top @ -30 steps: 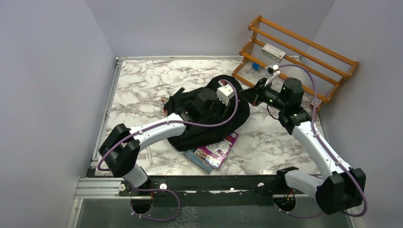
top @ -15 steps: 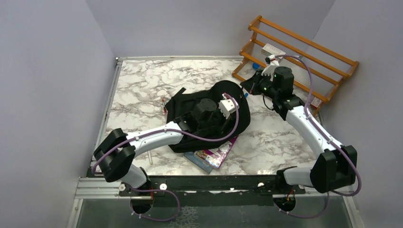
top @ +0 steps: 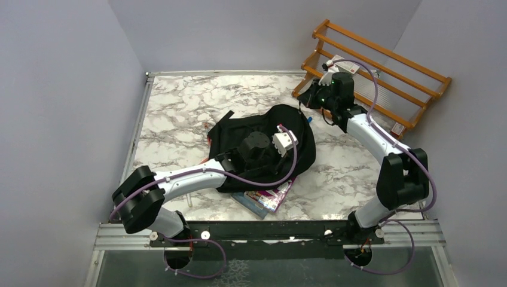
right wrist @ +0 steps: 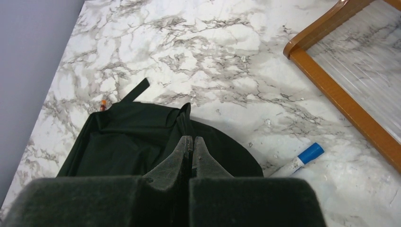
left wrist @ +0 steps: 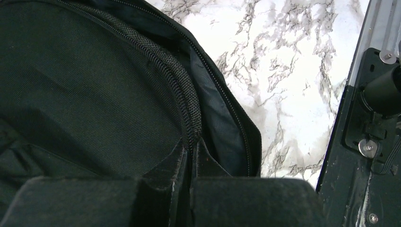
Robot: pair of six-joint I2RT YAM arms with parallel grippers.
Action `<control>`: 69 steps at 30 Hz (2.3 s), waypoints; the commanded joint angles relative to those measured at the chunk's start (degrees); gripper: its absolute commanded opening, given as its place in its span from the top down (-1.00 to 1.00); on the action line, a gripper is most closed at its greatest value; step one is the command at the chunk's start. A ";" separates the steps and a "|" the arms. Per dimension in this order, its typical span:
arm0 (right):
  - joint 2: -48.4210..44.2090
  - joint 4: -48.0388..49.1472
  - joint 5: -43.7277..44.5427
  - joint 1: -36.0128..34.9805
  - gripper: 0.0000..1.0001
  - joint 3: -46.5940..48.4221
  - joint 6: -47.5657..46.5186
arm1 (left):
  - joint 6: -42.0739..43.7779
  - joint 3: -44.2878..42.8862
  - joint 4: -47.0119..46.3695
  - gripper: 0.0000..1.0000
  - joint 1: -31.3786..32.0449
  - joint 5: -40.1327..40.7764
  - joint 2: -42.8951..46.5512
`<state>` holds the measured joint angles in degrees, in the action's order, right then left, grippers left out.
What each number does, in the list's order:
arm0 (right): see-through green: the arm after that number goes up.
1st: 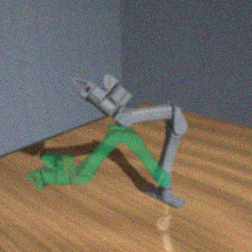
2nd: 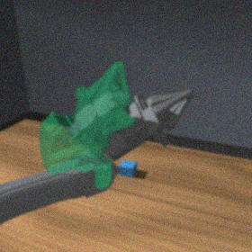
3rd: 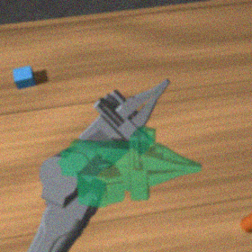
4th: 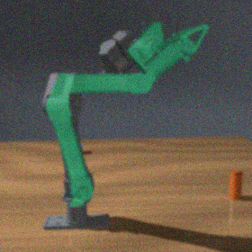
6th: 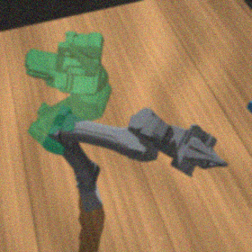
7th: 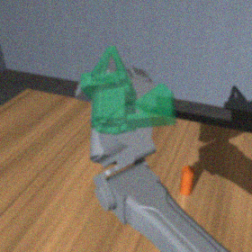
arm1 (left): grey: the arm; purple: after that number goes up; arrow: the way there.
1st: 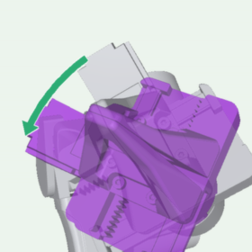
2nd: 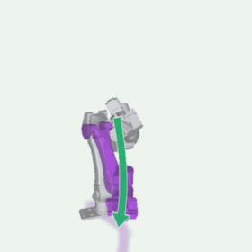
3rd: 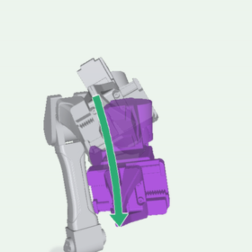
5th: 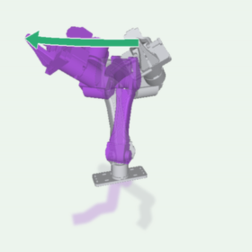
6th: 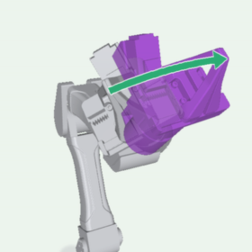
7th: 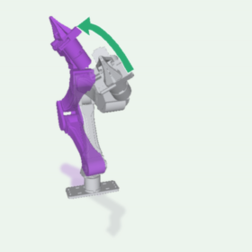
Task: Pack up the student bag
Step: Unzip the student bag at the center of the board.
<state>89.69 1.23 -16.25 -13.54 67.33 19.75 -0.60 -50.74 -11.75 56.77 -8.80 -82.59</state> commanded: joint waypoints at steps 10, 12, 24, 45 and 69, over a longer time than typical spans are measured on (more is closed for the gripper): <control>14.37 10.87 -4.14 0.21 0.98 12.16 -1.20 | -0.27 5.80 -0.44 1.00 2.11 -2.46 6.68; 16.57 11.83 -6.24 0.26 0.98 13.83 -0.41 | -0.49 6.49 -0.09 1.00 2.11 -2.41 7.49; 17.92 16.17 -21.42 0.27 0.98 14.30 -0.85 | -4.96 10.01 0.10 0.79 2.07 8.28 13.07; 2.13 11.62 -37.94 0.27 0.98 6.19 -9.40 | -3.51 4.18 -11.74 -0.67 -10.87 9.07 13.90; -2.82 6.40 -58.22 0.27 0.98 8.17 -16.71 | 18.17 -8.29 -22.79 -0.20 -25.64 -38.41 -2.92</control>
<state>89.27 7.57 -70.48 -13.39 73.67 3.75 17.23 -54.02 -32.12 32.08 -34.50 -82.28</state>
